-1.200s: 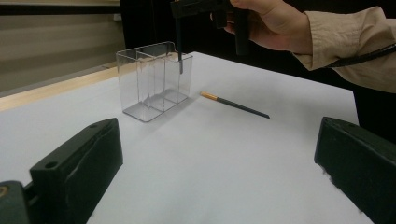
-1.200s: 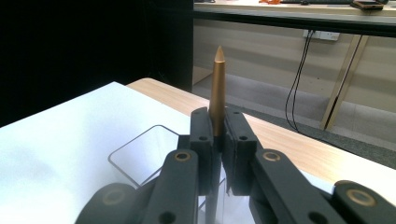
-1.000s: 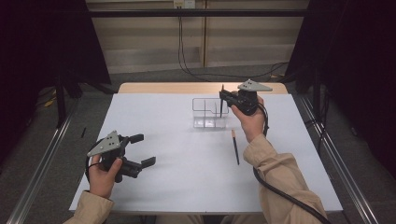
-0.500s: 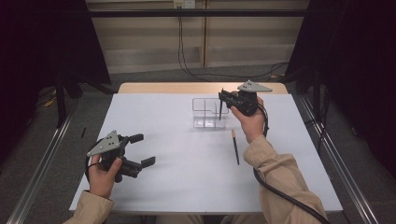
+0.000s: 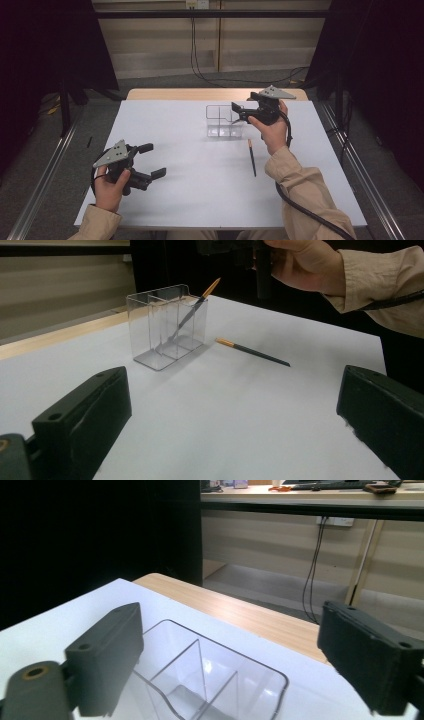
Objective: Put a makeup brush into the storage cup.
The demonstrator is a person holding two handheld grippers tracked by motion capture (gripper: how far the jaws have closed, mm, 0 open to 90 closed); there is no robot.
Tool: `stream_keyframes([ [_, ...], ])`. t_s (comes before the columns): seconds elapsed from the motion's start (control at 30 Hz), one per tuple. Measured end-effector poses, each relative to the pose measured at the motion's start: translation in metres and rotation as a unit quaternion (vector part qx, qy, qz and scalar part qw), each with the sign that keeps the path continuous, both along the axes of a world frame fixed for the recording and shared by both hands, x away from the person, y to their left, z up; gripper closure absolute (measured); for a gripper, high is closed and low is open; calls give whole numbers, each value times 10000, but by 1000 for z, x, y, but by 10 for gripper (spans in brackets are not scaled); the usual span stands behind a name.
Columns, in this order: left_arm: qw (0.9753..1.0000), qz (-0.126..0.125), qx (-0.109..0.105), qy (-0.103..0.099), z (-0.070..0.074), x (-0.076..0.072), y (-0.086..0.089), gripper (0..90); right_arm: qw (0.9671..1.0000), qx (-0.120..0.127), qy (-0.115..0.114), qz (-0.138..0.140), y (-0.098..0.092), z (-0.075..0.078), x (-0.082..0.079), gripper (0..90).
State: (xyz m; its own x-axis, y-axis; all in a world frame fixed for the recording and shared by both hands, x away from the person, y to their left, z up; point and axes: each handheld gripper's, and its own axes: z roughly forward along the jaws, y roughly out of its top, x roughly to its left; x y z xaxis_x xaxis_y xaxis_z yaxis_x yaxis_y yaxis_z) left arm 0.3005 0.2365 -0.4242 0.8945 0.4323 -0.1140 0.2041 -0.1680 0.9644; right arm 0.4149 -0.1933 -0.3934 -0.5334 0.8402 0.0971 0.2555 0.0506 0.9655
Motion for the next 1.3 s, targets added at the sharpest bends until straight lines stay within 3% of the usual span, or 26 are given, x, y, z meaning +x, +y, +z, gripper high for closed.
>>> stream_keyframes([
  [0.37, 10000, 4, 16, -14, 0, 0, -1, 9, 9999, -114, 10, 45, -7, 1, -7, 84],
  [1.3, 10000, 10, 38, -33, 1, -2, -1, 9, 9999, -137, -28, 69, -19, 9, -23, 80],
])
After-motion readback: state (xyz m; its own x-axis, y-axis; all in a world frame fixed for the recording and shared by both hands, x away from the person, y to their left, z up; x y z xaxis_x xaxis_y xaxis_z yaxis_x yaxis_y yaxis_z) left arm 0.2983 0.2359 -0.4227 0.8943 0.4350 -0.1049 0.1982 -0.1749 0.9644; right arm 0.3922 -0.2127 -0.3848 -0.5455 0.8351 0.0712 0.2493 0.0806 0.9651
